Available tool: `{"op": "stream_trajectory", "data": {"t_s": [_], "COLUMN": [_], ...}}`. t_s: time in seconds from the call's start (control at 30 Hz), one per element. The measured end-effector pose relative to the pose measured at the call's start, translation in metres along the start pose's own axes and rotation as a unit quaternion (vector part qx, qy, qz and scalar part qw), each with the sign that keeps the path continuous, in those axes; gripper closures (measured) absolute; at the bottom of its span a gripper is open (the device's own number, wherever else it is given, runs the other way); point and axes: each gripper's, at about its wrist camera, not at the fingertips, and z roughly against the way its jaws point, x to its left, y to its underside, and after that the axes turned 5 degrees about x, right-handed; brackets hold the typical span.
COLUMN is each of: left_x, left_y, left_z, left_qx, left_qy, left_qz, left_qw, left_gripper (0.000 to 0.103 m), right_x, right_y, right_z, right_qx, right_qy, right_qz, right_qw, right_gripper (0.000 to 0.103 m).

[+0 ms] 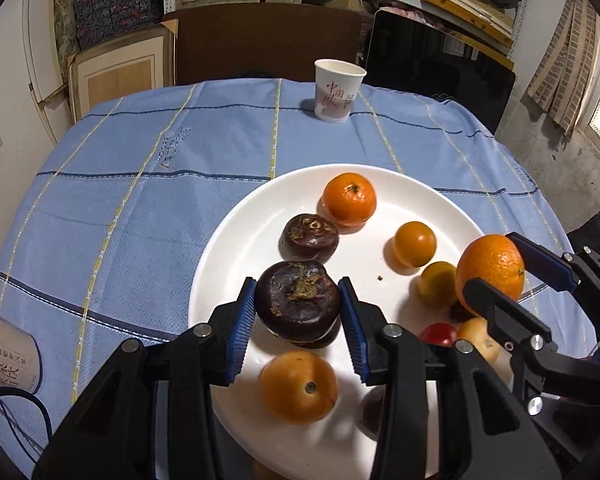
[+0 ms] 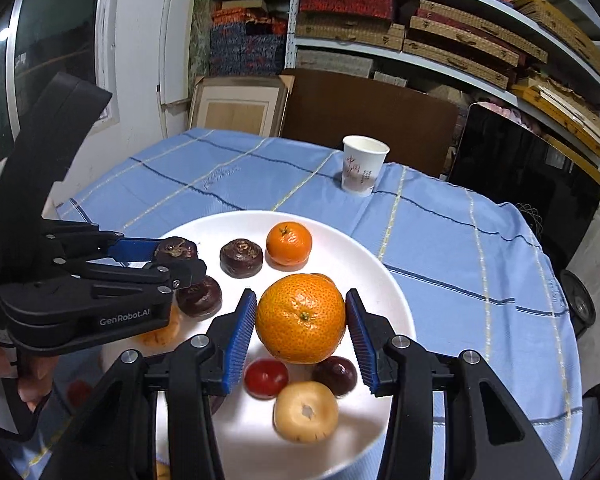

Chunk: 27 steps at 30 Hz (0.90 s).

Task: Organize fruits
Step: 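Carry the orange and dark purple fruit over the white plate and open both tools, then grasp a red tomato with the right tool while the left grasps another tomato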

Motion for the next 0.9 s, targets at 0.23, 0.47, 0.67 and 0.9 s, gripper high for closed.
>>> {"op": "stream_trajectory", "data": {"t_s": [0.23,0.47,0.67,0.9], "left_x": [0.014,0.025,0.017,0.019], "left_y": [0.001,0.037,0.114,0.181], "left_z": [0.028,0.088,0.133,0.139], "left_qx": [-0.049,-0.061,-0.065,-0.040], "left_qy": [-0.017,0.031,0.023,0.022], "left_qz": [0.026,0.038,-0.025,-0.032], "left_qw": [0.9983,0.9969,0.9973,0.9985], "left_gripper": [0.017,0.017,0.011,0.011], "right_x": [-0.002,-0.009,0.019,0.030], "right_y": [0.004,0.030,0.099,0.143], "right_z": [0.020,0.091,0.122,0.088], "right_qx": [-0.026,-0.047,-0.005,0.045], "right_qy": [0.024,0.003,0.005,0.023], "right_qz": [0.003,-0.028,-0.010,-0.046], "right_qw": [0.999,0.998,1.000,0.998], "right_gripper": [0.051,0.048,0.040,0.041]}}
